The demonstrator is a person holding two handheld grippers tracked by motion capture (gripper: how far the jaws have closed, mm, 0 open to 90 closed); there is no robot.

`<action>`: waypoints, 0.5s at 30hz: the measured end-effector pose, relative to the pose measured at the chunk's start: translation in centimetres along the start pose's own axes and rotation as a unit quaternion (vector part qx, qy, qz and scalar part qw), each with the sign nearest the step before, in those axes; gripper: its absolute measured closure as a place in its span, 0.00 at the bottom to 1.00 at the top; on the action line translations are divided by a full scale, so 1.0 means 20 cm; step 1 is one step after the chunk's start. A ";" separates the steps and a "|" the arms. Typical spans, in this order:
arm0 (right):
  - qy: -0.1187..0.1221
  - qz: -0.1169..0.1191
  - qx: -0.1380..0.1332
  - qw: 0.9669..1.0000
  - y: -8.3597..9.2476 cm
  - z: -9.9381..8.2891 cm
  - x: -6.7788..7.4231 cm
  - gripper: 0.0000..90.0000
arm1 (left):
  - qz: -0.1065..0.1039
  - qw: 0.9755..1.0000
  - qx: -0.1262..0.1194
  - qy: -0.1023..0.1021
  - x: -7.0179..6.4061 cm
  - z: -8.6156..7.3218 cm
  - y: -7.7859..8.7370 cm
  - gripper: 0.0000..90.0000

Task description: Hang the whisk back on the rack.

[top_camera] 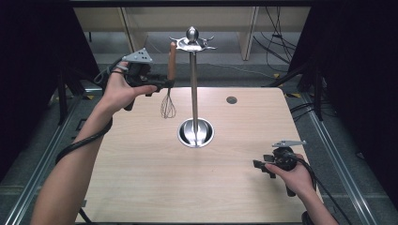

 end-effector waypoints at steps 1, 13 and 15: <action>0.000 0.000 0.000 1.000 0.00 0.00 0.00 0.47 | 0.001 1.000 0.001 0.000 0.00 0.00 0.00 0.77; -0.002 0.000 0.003 1.000 0.00 0.00 0.00 0.47 | 0.001 1.000 0.003 0.007 -0.01 0.01 -0.02 0.77; 0.001 0.000 0.000 1.000 0.00 0.00 0.00 0.47 | 0.002 1.000 0.004 0.006 -0.01 0.01 -0.02 0.77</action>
Point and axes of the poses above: each handheld gripper's, and its own axes: y roughly backward along the jaws, z roughly out of its top, x roughly to its left, the point moved 6 cm from there along -y, roughly forward along the jaws, and after that the axes turned 6 degrees about y, right-handed, at the moved point
